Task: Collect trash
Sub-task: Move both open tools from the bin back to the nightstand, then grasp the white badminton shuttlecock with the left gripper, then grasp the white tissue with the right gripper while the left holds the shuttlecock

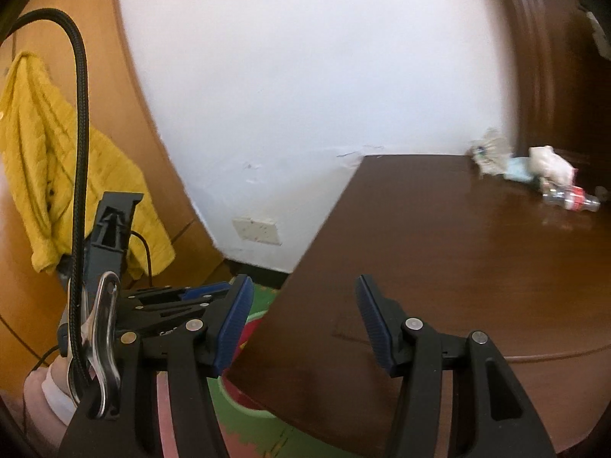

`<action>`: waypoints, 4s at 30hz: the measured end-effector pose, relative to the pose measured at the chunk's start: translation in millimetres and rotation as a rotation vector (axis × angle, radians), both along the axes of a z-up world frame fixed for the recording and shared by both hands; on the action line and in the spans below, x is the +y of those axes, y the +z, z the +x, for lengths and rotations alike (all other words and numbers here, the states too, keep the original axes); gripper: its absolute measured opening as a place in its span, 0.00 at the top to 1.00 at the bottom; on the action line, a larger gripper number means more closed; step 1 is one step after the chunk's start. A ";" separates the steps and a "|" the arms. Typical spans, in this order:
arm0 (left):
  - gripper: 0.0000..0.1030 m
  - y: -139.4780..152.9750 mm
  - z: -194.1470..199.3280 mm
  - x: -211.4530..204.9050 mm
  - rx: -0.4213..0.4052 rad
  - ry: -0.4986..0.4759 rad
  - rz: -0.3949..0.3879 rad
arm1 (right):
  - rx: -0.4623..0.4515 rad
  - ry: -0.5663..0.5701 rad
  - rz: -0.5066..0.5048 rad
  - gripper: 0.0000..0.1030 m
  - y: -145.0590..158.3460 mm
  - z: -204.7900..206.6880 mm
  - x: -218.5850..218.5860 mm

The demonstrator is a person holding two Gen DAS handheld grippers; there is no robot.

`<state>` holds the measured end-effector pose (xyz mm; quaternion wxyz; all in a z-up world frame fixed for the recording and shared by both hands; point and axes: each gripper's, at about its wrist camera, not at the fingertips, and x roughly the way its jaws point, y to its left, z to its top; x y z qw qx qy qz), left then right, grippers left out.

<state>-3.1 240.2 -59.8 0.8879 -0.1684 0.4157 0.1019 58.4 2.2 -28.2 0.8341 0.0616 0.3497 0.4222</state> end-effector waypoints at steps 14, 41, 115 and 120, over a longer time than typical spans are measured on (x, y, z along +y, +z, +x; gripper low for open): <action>0.82 28.3 31.2 -62.3 -0.061 -0.121 0.042 | -0.013 -0.142 0.025 0.44 2.2 18.2 -62.7; 0.82 50.6 142.6 -151.8 -0.067 -0.320 0.088 | 0.023 -0.327 0.000 0.44 -20.1 53.5 -125.4; 0.96 14.3 328.6 -96.4 -0.072 -0.179 0.007 | 0.049 -0.314 -0.254 0.44 -41.1 186.3 -148.9; 0.96 13.3 326.0 -84.3 -0.081 -0.175 -0.031 | 0.067 -0.299 -0.267 0.44 -39.7 214.1 -134.8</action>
